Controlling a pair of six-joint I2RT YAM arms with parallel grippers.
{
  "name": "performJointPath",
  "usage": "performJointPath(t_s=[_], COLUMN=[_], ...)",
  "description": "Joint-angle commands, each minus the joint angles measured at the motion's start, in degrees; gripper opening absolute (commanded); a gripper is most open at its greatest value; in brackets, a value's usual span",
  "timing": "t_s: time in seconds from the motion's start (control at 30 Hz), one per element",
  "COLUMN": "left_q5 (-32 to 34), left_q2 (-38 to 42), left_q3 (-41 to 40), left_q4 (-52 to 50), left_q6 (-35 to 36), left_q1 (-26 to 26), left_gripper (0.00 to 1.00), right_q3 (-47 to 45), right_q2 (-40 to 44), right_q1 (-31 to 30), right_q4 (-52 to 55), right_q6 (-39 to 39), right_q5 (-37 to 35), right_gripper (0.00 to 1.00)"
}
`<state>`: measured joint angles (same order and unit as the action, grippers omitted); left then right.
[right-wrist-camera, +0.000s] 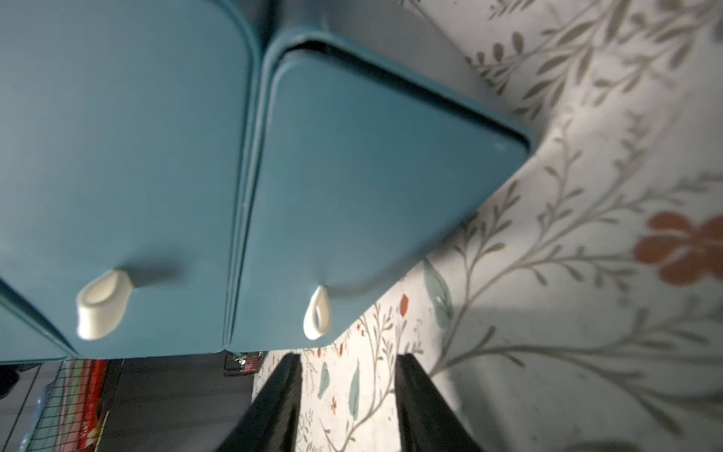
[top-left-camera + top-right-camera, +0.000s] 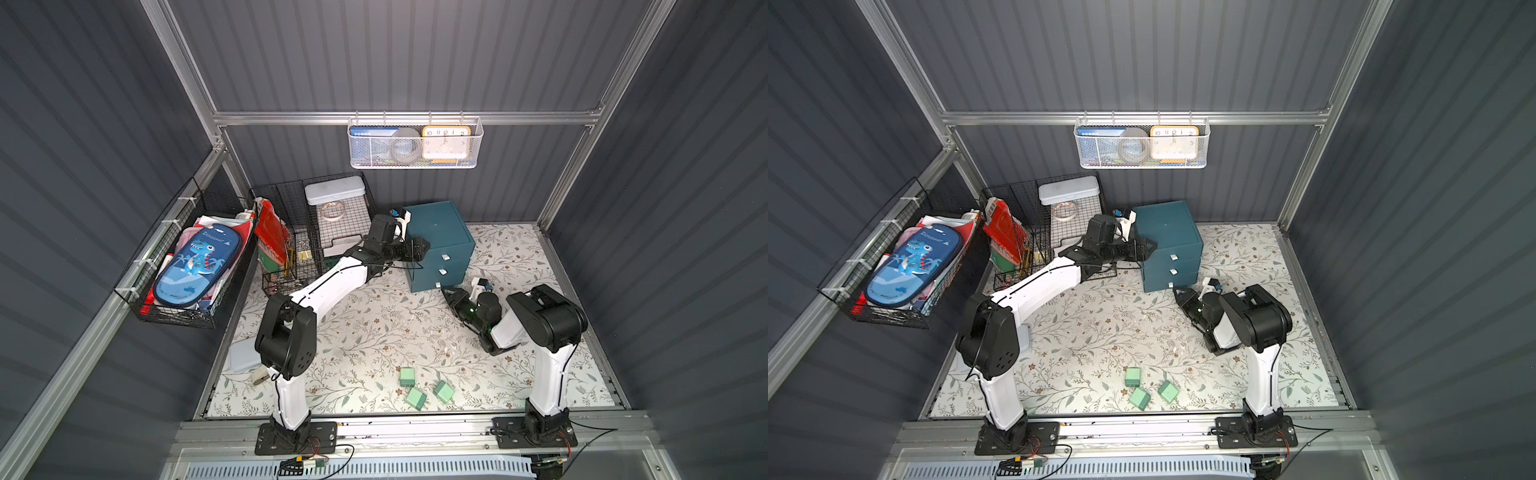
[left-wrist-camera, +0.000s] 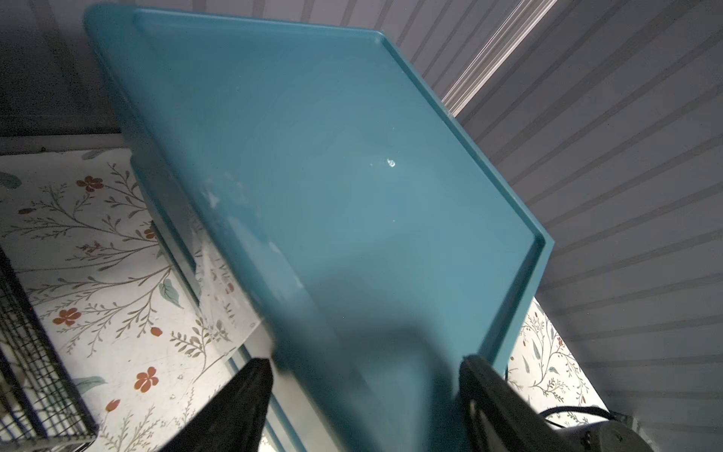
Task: Place the plugs into the drawer by color
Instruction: Close the drawer in the storage box, then open the drawer in the storage box.
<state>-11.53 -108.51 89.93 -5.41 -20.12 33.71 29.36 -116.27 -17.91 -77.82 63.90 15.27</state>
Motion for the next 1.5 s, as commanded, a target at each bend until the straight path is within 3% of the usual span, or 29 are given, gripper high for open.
performJointPath(t_s=[0.0, 0.2, 0.4, 0.5, 0.63, 1.1, 1.47], left_q5=[-0.6, -0.4, -0.4, -0.3, -0.2, 0.0, -0.2], left_q2=[-2.8, -2.7, -3.2, -3.5, -3.5, -4.1, -3.6], left_q3=[-2.1, -2.6, -2.4, -2.4, -2.2, -1.3, -2.0], left_q4=[-9.9, -9.5, -9.5, -9.5, -9.5, -9.5, -8.8], left_q6=[1.6, 1.6, 1.8, 1.8, 1.8, 2.3, 1.9], left_q1=[0.4, 0.3, 0.3, 0.3, 0.2, 0.0, 0.0], left_gripper=[0.80, 0.80, 0.80, 0.80, 0.80, 0.80, 0.80], right_q3=[1.4, 4.3, 7.1, 7.1, 6.3, -5.5, -11.0], right_q2=[-1.2, -3.7, -4.6, -4.7, -4.4, 3.9, 22.5], right_q1=[0.0, 0.0, -0.4, -0.4, -0.4, -2.1, -6.6], right_q4=[-3.1, -2.7, -1.1, -0.7, -0.3, 1.6, 26.0], right_q6=[1.5, 2.7, 2.7, 2.5, 2.0, -0.4, -9.1], right_q5=[2.0, 2.0, 2.3, 2.2, 2.2, 1.2, -3.4], right_gripper=[0.44, 0.43, 0.35, 0.25, 0.01, 0.00, 0.00])
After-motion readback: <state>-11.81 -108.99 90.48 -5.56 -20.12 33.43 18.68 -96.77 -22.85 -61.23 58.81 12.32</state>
